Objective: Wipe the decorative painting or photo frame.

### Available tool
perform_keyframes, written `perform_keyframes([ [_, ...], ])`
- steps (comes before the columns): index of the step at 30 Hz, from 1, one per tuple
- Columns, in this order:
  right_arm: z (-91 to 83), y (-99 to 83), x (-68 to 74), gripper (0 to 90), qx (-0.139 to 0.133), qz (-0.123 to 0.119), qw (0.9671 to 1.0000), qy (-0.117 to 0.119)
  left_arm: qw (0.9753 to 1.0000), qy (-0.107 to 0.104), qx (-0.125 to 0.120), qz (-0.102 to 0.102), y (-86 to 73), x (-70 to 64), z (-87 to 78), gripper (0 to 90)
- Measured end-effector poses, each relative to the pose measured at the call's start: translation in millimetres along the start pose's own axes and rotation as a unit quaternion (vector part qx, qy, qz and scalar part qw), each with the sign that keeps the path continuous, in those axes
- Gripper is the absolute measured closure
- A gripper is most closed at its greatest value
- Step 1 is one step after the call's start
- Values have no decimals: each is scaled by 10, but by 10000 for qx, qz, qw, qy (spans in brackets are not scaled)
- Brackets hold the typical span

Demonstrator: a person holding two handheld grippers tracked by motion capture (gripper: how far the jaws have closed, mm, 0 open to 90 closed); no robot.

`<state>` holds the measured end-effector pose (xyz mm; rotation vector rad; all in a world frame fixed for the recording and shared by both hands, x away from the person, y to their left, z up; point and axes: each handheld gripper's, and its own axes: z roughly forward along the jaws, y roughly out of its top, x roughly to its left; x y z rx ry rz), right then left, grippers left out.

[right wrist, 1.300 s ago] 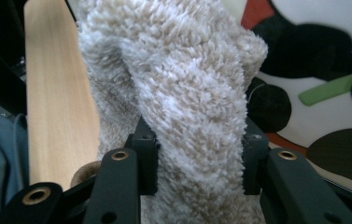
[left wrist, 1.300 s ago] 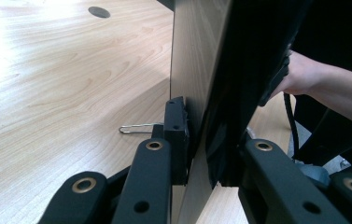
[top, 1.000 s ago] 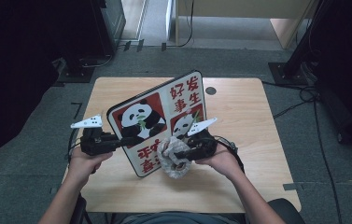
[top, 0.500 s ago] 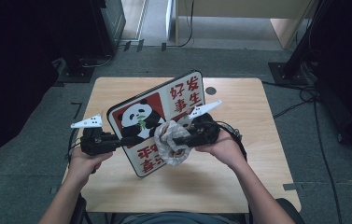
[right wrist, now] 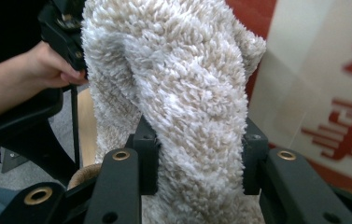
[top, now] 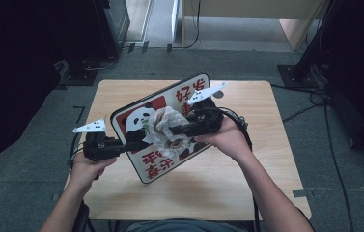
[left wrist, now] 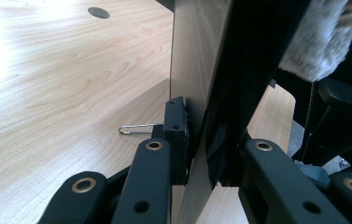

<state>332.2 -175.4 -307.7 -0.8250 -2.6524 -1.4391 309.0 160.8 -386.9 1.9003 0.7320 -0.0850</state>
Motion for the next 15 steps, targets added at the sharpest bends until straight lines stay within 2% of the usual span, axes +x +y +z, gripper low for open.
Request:
perform_keyframes([
  [12,-148,440,138,616,-299,-286,9990,-142,10000,-39,-30,3,-7,12,1,785],
  [15,-117,513,156,615,-252,-342,9989,-218,10000,-28,-23,23,-7,5,0,785],
])
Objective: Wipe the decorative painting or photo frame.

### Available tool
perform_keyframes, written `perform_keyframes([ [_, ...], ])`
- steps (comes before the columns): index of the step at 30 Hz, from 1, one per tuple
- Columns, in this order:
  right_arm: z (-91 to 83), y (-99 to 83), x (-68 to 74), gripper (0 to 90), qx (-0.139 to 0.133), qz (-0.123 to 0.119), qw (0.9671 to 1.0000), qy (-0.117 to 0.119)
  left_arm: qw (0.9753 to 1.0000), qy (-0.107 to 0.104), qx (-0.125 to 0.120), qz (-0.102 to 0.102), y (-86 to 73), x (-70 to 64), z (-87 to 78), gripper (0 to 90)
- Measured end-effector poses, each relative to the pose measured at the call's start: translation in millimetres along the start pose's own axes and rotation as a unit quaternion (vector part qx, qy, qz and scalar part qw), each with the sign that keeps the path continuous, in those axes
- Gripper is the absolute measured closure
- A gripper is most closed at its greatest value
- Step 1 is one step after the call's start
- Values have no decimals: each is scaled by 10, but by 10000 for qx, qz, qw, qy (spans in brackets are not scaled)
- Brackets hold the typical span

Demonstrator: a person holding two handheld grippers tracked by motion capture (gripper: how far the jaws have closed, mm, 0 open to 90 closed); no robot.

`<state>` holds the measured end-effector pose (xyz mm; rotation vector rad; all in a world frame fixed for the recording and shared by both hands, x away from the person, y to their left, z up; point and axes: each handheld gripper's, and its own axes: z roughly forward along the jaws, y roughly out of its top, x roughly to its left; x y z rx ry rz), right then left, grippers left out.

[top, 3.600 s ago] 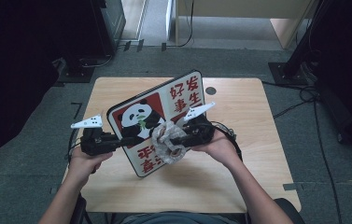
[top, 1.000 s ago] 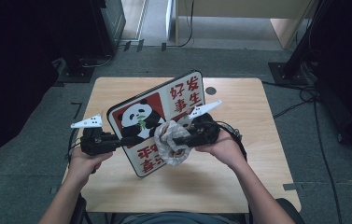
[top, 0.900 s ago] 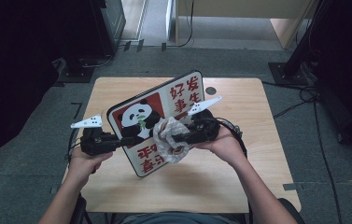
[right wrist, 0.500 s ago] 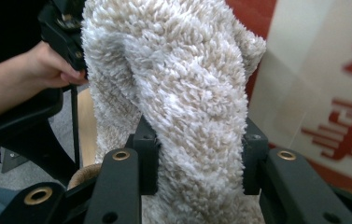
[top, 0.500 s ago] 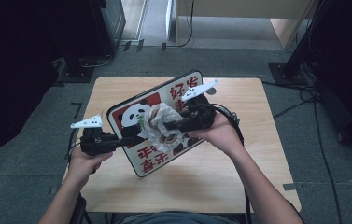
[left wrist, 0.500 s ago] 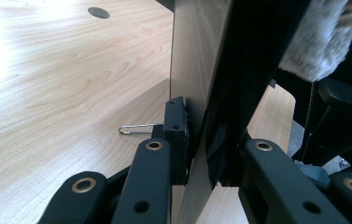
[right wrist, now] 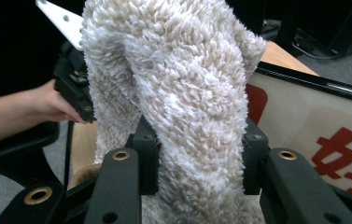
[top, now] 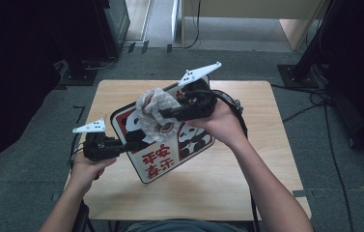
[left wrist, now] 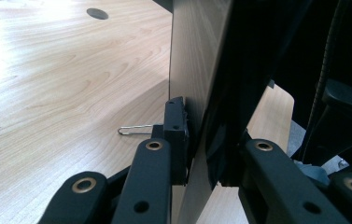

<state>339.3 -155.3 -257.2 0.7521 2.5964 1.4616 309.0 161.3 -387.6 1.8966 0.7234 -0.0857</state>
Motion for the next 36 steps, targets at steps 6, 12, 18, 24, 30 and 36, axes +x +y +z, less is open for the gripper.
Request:
perform_keyframes([
  [6,167,-30,-19,614,209,-53,9998,-16,10000,-9,1,10,-2,4,-1,785],
  [12,219,-107,-66,613,224,6,9997,76,10000,8,1,21,-2,3,-1,787],
  [18,276,-211,-85,613,204,-30,9997,136,10000,1,-8,17,-5,6,-1,786],
  [24,328,-348,-105,614,213,41,9995,209,10000,0,-8,11,-4,7,-1,786],
  [30,383,-465,-133,613,163,79,9994,304,10000,-8,-9,7,-4,11,-1,786],
  [36,412,-539,-136,613,197,106,9992,338,10000,6,-8,14,-4,2,-1,785],
])
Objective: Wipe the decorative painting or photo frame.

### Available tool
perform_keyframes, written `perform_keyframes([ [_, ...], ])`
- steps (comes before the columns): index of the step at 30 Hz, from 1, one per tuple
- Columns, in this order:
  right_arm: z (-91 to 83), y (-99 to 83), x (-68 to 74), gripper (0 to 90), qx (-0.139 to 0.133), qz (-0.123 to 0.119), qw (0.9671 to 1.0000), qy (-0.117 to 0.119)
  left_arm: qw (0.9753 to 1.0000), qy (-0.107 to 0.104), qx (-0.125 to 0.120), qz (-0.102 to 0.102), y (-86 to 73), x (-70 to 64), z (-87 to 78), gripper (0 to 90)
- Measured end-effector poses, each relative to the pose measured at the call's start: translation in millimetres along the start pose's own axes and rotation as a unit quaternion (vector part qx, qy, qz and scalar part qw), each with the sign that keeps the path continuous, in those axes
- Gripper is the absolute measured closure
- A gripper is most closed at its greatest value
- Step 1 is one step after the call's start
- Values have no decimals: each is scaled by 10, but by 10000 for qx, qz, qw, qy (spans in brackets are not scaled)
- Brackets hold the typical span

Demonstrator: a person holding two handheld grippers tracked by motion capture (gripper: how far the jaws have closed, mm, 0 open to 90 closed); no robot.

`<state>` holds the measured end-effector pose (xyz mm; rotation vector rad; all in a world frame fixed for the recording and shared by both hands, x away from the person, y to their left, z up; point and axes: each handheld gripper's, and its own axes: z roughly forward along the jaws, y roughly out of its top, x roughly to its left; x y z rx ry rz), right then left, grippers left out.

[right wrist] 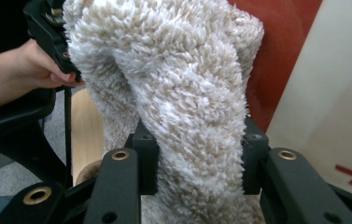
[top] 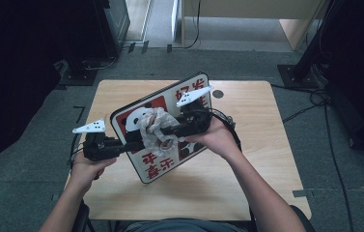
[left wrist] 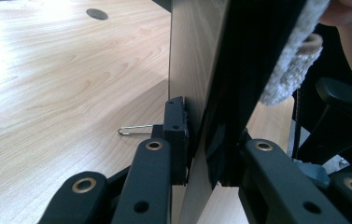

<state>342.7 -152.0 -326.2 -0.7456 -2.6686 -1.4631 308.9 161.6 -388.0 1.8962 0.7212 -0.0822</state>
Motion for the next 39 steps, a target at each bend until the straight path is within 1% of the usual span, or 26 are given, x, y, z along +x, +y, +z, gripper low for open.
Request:
perform_keyframes([
  [3,28,-62,-1,613,31,21,10000,7,10000,0,19,31,1,3,-1,786],
  [5,43,-97,-3,613,55,41,10000,8,10000,-8,12,8,1,6,0,786],
  [10,87,-195,-6,612,72,73,9999,42,10000,-7,18,21,1,3,-1,784],
  [16,145,-319,-35,609,53,109,9998,126,10000,-4,22,29,1,1,-2,785],
  [20,182,-392,-35,610,102,157,9997,146,10000,-10,11,19,-1,4,0,784],
  [25,231,-479,-35,611,146,150,9997,151,10000,-35,-35,12,-11,12,2,782],
  [30,272,-569,-24,611,220,2,9997,124,9999,-87,-53,-57,-16,25,2,778],
  [35,319,-668,-29,611,216,32,9997,149,10000,-64,-59,-24,-18,18,2,779],
  [36,326,-681,-34,610,219,8,9996,153,10000,-59,-56,-16,-18,15,2,779],
  [39,345,-736,-37,609,278,40,9995,144,10000,-61,-54,-20,-17,15,2,779],
])
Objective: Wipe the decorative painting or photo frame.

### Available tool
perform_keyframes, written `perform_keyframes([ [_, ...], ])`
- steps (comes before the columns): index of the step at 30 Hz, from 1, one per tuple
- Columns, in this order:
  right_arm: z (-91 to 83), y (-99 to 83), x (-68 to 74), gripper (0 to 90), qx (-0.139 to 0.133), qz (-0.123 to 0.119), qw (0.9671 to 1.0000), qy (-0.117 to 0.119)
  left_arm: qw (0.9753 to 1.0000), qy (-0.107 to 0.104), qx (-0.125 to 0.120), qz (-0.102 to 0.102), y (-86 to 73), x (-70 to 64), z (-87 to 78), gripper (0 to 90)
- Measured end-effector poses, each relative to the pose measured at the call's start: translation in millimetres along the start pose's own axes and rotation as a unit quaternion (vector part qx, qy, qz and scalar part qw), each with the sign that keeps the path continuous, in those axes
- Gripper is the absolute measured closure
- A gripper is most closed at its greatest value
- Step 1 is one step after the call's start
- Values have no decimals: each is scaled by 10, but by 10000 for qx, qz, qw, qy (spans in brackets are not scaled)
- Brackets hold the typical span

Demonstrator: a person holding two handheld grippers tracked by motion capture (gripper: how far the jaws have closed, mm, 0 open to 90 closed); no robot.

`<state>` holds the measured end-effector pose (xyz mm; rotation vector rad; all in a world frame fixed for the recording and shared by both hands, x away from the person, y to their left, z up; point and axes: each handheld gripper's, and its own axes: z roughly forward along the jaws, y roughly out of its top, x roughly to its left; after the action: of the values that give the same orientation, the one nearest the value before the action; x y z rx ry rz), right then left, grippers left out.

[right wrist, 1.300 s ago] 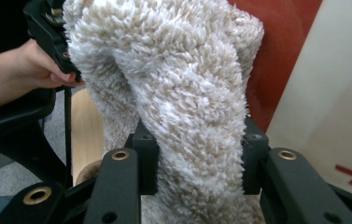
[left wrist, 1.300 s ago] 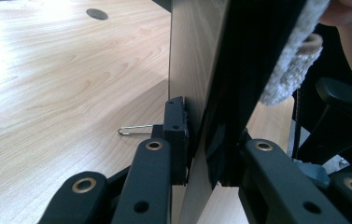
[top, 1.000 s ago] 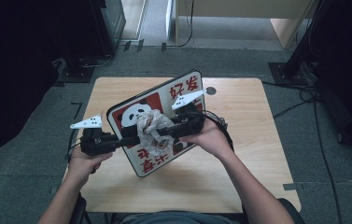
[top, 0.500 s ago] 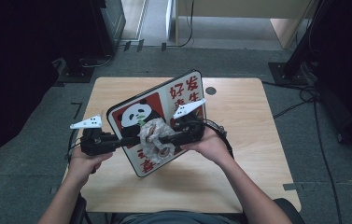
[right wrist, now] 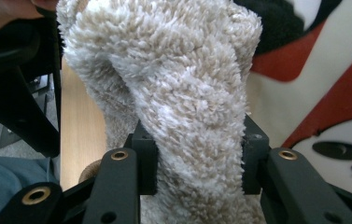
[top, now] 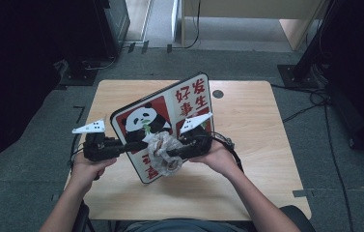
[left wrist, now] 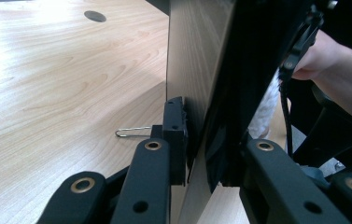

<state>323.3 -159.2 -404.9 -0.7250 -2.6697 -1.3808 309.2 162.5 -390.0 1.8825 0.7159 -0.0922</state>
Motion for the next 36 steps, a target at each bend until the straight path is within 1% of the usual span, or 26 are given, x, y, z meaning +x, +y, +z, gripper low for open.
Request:
perform_keyframes([
  [3,27,-60,1,608,-8,21,10000,-11,10000,5,12,19,1,-8,0,779],
  [6,58,-123,-1,606,-48,-62,10000,-29,10000,5,-3,-18,-1,-5,1,778],
  [8,76,-162,-3,606,-71,-64,9999,-34,10000,2,-1,-21,-1,-2,0,778],
  [14,122,-241,-6,606,34,-12,10000,-27,10000,18,-1,-6,0,-6,1,777],
  [16,139,-269,-9,606,14,-38,10000,-42,10000,26,0,-3,1,-7,1,777],
  [19,154,-303,-6,605,51,-7,10000,-55,10000,36,8,10,1,-12,1,778],
  [22,175,-346,-11,605,69,-22,10000,-62,10000,32,38,-65,6,-11,1,775],
  [23,181,-355,-5,605,97,15,9999,-69,10000,29,39,-84,6,-9,1,774],
  [24,193,-372,-9,605,119,-30,9999,-100,10000,43,42,-66,6,-10,0,775],
  [27,217,-414,-8,604,185,-12,9998,-114,10000,60,49,-31,6,-16,0,777],
  [31,253,-479,-37,604,297,33,9995,-40,10000,59,48,-38,6,-14,0,776],
  [36,300,-547,-46,604,471,103,9988,-34,9999,115,82,-15,10,-22,-1,773],
])
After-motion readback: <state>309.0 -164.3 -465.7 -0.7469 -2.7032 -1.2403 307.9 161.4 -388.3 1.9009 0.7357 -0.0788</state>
